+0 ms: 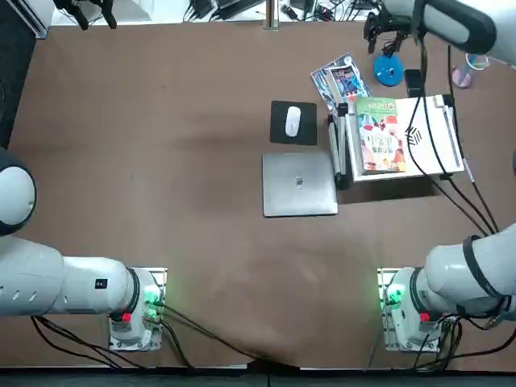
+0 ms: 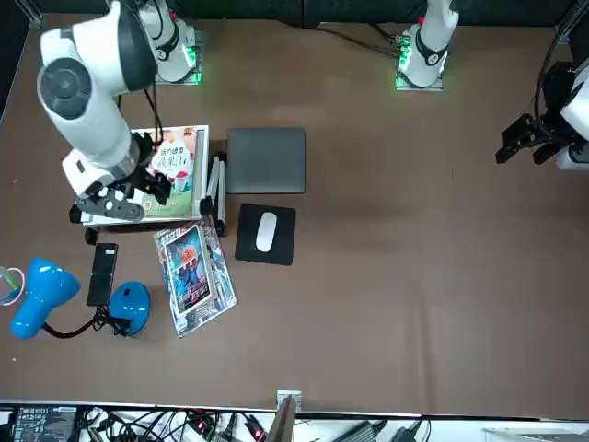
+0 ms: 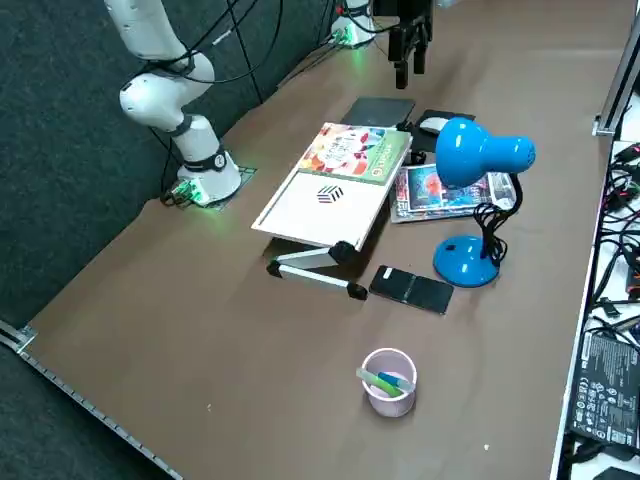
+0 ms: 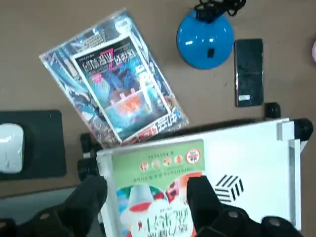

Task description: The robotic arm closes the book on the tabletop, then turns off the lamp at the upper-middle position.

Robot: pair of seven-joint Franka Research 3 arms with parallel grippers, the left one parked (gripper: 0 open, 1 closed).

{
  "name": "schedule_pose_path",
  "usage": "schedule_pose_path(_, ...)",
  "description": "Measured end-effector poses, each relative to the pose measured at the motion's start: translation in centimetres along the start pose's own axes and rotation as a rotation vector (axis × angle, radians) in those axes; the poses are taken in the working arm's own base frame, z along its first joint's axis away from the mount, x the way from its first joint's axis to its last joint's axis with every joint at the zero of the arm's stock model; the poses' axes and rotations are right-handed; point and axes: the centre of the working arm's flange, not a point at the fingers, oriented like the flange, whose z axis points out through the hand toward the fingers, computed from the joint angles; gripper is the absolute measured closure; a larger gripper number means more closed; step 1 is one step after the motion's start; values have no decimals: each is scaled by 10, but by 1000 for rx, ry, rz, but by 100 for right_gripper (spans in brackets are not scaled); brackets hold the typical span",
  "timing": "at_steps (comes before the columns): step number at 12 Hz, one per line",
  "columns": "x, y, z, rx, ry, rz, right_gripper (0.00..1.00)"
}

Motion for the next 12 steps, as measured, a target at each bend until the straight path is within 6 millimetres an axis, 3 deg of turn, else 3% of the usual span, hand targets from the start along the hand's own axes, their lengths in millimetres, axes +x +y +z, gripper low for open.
schedule_pose_path(5,-19,64,-41,76,-89,-38,0)
schedule_pose_path(8,-26,101,-52,78,-117,-60,0)
schedule_pose_path(12,-33,167,-67,130,-124,-84,0)
